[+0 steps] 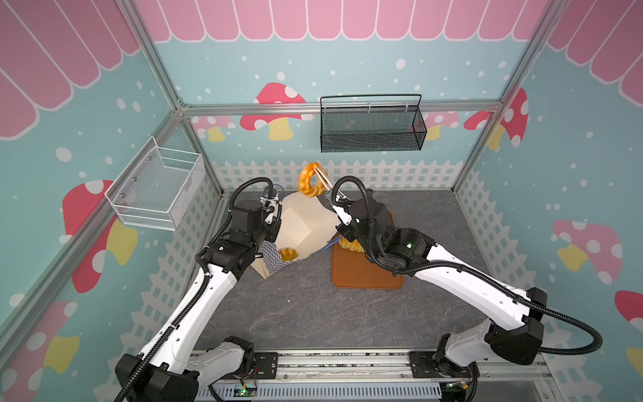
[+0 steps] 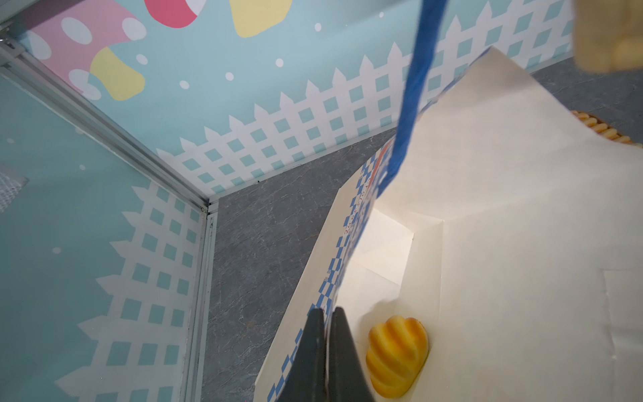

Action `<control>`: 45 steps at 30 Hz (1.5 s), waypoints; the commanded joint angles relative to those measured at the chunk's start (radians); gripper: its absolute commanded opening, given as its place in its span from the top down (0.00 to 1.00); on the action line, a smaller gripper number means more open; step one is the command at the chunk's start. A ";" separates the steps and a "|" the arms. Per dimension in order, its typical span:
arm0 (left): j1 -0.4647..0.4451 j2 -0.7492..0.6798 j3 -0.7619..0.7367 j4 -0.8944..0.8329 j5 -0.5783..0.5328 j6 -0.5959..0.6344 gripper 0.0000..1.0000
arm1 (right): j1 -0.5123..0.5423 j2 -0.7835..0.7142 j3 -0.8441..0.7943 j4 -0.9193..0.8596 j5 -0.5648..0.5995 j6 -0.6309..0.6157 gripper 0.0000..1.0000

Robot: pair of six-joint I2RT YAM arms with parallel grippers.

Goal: Take the fake bread out of the paper bag
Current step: 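Carry the ring bread over the brown tray and lower it, then open the tongs to release the ring bread onto the tray and lift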

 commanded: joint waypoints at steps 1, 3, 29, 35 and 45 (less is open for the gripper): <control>0.021 -0.014 0.019 -0.030 -0.041 -0.025 1.00 | -0.028 -0.063 0.019 0.002 0.051 0.012 0.89; 0.033 -0.018 0.021 -0.037 -0.052 -0.034 1.00 | -0.049 -0.076 0.016 -0.024 0.045 0.029 0.89; 0.107 -0.042 0.039 -0.071 -0.046 -0.098 1.00 | -0.185 -0.171 -0.356 -0.445 -0.421 0.385 0.88; 0.106 -0.061 0.018 -0.071 -0.053 -0.092 1.00 | -0.185 -0.144 -0.429 -0.443 -0.459 0.390 0.88; 0.107 -0.063 0.011 -0.071 -0.041 -0.095 1.00 | -0.185 -0.053 -0.443 -0.419 -0.434 0.377 0.88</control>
